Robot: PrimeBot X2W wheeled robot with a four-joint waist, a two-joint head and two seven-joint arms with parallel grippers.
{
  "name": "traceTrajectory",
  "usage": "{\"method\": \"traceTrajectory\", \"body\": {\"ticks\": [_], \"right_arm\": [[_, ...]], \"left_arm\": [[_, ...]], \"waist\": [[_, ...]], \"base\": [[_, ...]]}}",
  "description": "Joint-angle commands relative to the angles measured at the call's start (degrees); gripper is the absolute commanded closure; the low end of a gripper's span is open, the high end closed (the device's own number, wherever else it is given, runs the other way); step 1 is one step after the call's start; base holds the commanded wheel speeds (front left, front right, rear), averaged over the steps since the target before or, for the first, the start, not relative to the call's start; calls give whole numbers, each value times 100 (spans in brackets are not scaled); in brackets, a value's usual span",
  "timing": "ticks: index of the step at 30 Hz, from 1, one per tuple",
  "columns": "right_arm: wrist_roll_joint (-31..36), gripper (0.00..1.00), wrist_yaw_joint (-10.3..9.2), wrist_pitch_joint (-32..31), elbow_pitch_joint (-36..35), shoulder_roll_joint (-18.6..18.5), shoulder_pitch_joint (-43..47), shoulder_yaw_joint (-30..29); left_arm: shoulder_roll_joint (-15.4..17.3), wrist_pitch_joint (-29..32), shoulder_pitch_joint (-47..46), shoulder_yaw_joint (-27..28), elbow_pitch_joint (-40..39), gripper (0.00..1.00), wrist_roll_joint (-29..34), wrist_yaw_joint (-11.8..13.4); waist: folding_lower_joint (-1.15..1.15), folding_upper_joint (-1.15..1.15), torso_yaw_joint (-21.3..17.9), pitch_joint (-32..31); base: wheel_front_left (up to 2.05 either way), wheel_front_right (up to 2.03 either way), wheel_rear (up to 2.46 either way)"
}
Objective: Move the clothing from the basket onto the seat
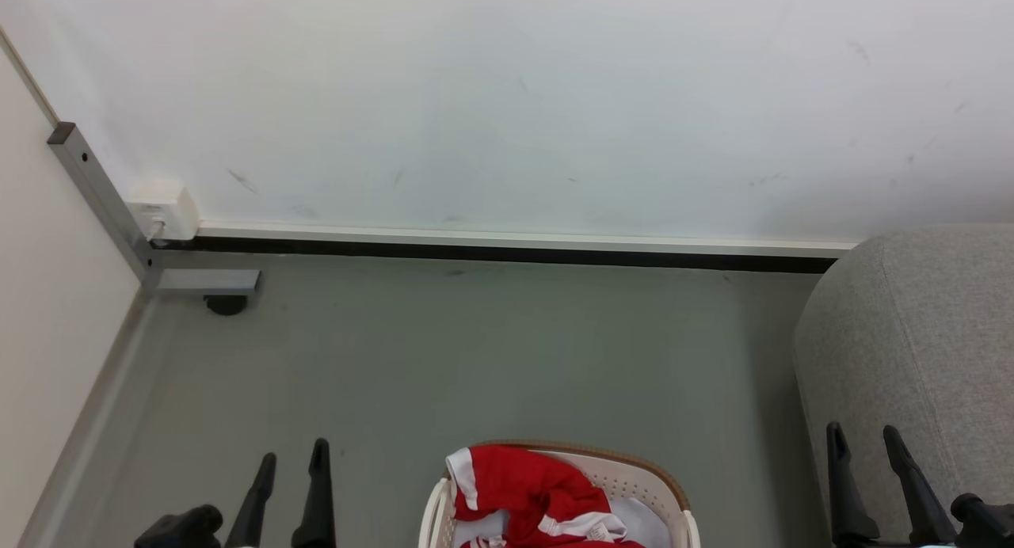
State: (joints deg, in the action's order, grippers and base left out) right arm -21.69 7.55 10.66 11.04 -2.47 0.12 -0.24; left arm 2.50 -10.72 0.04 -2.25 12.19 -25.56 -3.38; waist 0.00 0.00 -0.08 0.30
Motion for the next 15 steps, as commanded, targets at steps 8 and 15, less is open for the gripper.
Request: {"method": "traceTrajectory", "body": {"ticks": [8, 15], "right_arm": [[380, 0, -9, 149, 34, -56, -5, 27], [571, 0, -10, 234, 92, -57, 12, 38]], "left_arm": [[52, -143, 62, 22, -19, 0, 578, 37], [55, -223, 78, 4, 2, 0, 900, 72]], "waist": [[0, 0, -13, 0], [0, 0, -22, -6]], "base": [[0, 0, 0], [0, 0, 0]]}}
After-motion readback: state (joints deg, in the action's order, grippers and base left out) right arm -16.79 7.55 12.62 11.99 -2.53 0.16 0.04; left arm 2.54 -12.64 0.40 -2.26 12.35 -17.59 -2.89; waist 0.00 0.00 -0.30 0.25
